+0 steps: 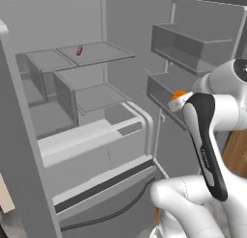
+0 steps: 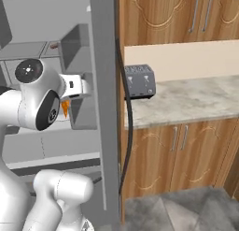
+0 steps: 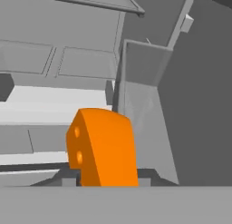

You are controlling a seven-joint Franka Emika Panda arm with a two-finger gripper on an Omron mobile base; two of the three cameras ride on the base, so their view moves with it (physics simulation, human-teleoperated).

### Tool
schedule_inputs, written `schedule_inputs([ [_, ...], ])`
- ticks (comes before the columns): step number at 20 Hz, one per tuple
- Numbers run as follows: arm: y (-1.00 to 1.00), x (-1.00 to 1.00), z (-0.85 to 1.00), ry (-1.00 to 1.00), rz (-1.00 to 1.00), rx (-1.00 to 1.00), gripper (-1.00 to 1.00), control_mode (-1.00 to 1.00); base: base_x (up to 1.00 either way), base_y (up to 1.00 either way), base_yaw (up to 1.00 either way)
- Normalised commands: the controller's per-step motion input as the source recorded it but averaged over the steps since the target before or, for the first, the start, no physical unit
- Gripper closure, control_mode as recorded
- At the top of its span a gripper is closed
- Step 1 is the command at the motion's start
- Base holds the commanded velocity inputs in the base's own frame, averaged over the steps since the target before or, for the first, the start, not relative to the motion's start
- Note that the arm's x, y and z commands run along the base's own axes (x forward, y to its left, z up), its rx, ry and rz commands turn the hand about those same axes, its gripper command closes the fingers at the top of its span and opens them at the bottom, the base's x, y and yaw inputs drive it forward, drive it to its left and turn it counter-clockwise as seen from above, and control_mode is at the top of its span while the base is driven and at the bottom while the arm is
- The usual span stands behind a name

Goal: Retrieve the sausage and cheese from the fridge and place them on the cutting board on the counter.

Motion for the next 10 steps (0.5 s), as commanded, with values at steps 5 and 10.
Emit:
schedule_inputs([
  [5, 0.00, 0.00, 0.00, 0.00, 0.00, 0.00, 1.00, 1.00, -0.99, 0.74, -0.33],
  [10, 0.00, 0.00, 0.00, 0.00, 0.00, 0.00, 1.00, 1.00, -0.26, 1.00, 0.06],
])
